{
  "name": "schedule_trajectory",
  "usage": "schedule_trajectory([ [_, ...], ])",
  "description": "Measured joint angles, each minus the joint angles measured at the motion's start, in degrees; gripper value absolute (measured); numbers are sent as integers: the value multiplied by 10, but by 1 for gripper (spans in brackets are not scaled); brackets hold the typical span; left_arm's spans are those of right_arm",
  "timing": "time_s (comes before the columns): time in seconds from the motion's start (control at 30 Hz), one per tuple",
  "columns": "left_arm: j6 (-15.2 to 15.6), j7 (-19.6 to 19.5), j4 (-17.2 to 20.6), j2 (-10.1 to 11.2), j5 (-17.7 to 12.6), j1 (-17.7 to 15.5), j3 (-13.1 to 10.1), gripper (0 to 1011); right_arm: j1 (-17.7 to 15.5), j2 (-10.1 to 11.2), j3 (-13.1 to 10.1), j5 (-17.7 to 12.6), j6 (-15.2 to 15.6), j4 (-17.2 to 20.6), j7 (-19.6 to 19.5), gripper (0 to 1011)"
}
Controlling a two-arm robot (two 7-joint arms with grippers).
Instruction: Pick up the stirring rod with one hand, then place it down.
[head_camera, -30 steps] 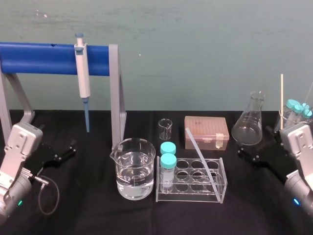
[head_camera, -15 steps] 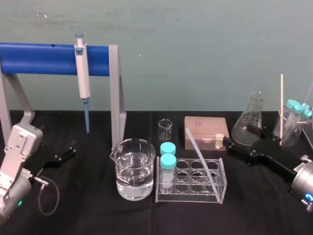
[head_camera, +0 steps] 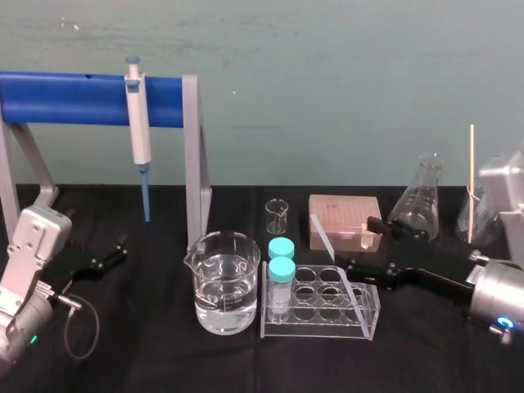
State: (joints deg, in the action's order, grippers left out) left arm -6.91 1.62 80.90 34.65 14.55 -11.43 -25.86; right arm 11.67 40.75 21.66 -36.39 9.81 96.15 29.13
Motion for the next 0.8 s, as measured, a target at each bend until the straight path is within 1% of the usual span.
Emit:
schedule_trajectory([
  [0.13,0,0,0,0,0,0,0,1000,22,-7,17,17,6,-14,6,1000],
  [0.23,0,0,0,0,0,0,0,1000,47,-19,35,36,14,-35,10,1002],
  [0.37,0,0,0,0,0,0,0,1000,63,-29,47,46,22,-50,13,1000],
  [0.47,0,0,0,0,0,0,0,1000,79,-41,58,55,31,-69,15,1000],
  [0.63,0,0,0,0,0,0,0,1000,93,-56,70,65,43,-93,14,1000],
  [0.8,0,0,0,0,0,0,0,1000,101,-64,76,72,49,-109,13,1000],
])
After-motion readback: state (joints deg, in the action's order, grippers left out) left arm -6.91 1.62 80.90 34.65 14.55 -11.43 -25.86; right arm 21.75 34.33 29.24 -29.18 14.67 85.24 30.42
